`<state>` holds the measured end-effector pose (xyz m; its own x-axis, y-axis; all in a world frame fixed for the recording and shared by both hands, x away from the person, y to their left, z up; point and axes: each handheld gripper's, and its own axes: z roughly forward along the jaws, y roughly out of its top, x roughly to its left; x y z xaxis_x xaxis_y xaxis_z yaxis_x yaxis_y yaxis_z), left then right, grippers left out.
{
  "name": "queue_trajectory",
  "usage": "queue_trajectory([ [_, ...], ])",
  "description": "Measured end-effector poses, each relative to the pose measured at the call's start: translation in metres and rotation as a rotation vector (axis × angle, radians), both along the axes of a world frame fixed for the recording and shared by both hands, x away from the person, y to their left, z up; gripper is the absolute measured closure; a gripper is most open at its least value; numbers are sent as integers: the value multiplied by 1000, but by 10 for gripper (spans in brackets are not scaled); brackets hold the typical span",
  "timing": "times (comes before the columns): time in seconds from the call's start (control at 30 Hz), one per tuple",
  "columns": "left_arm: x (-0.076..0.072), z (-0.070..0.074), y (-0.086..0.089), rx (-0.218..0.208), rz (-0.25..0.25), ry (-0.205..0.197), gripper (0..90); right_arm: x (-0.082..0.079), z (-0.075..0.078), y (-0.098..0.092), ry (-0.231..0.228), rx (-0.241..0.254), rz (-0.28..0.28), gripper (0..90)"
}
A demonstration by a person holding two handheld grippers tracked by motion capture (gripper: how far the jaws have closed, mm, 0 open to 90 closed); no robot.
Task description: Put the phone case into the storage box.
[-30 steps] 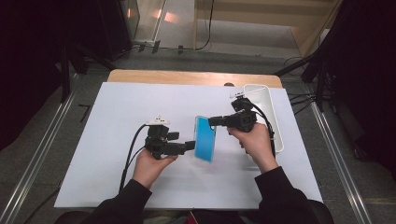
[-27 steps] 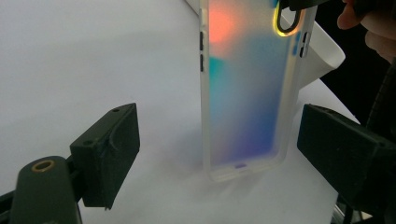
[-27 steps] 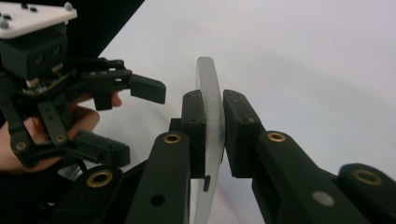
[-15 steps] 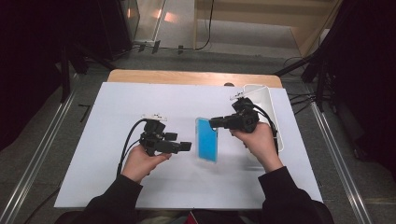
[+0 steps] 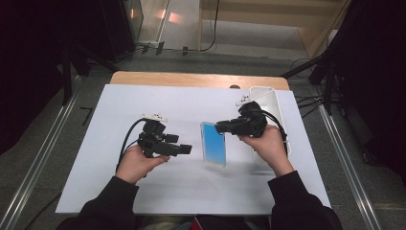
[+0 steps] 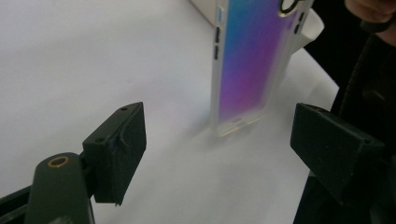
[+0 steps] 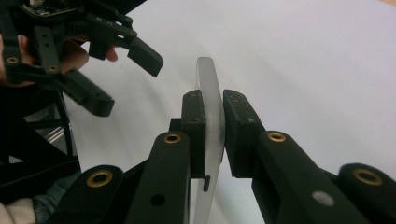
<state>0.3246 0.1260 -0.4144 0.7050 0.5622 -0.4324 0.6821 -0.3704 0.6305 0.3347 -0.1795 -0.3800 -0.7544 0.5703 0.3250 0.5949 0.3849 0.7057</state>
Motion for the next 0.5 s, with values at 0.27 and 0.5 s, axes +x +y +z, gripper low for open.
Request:
queue_trajectory([
  [0.27,-1,2,0,47,-46,-14,232,-2,0,1,2,-1,23,779],
  [0.5,4,3,2,26,-87,24,276,-6,2,-1,-8,1,66,779],
])
